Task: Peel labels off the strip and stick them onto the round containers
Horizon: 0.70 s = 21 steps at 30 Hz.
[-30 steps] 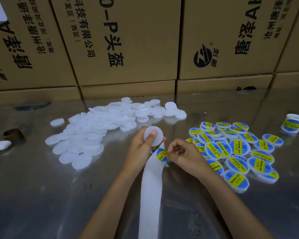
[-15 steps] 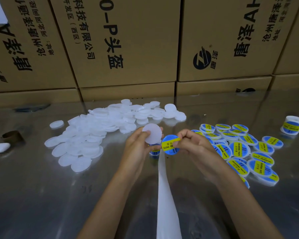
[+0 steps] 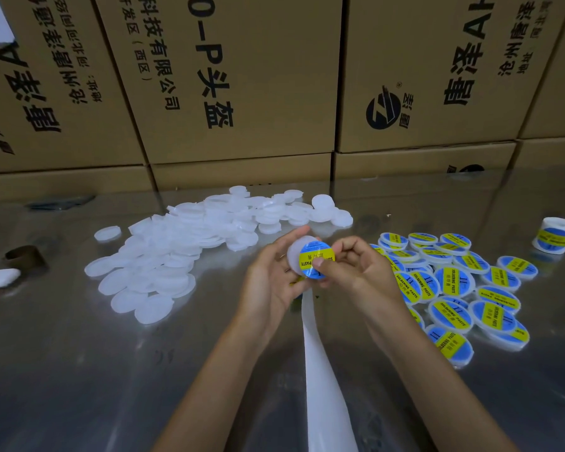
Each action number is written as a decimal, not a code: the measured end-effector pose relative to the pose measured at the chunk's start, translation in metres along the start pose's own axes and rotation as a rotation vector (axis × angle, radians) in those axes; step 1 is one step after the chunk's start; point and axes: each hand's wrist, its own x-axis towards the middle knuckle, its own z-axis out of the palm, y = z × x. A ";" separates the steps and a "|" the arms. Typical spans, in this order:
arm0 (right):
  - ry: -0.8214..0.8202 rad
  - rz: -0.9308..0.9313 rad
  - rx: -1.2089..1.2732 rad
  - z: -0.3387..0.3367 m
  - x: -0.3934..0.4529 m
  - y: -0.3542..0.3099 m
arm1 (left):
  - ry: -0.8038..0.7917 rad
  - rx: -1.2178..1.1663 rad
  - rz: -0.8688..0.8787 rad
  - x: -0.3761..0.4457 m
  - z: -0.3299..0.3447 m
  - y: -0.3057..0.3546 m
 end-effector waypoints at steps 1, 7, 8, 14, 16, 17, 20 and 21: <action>0.008 -0.001 -0.002 0.000 0.000 0.001 | -0.008 0.018 0.002 0.000 0.001 -0.001; 0.063 -0.019 -0.021 0.000 0.002 0.005 | -0.059 0.095 0.032 -0.003 0.005 -0.002; 0.069 -0.019 -0.024 0.000 0.003 0.006 | -0.064 0.106 0.035 -0.002 0.005 -0.003; 0.108 -0.060 -0.083 0.000 0.005 0.013 | -0.054 0.149 0.044 0.000 0.004 -0.007; 0.116 -0.072 -0.090 -0.001 0.005 0.014 | -0.056 0.172 0.051 0.000 0.005 -0.007; 0.118 -0.075 -0.096 -0.001 0.006 0.015 | -0.058 0.185 0.056 -0.001 0.005 -0.007; 0.131 -0.097 -0.157 -0.001 0.006 0.017 | -0.063 0.216 0.078 -0.002 0.006 -0.009; 0.146 -0.120 -0.211 -0.001 0.006 0.019 | -0.056 0.218 0.080 -0.002 0.006 -0.009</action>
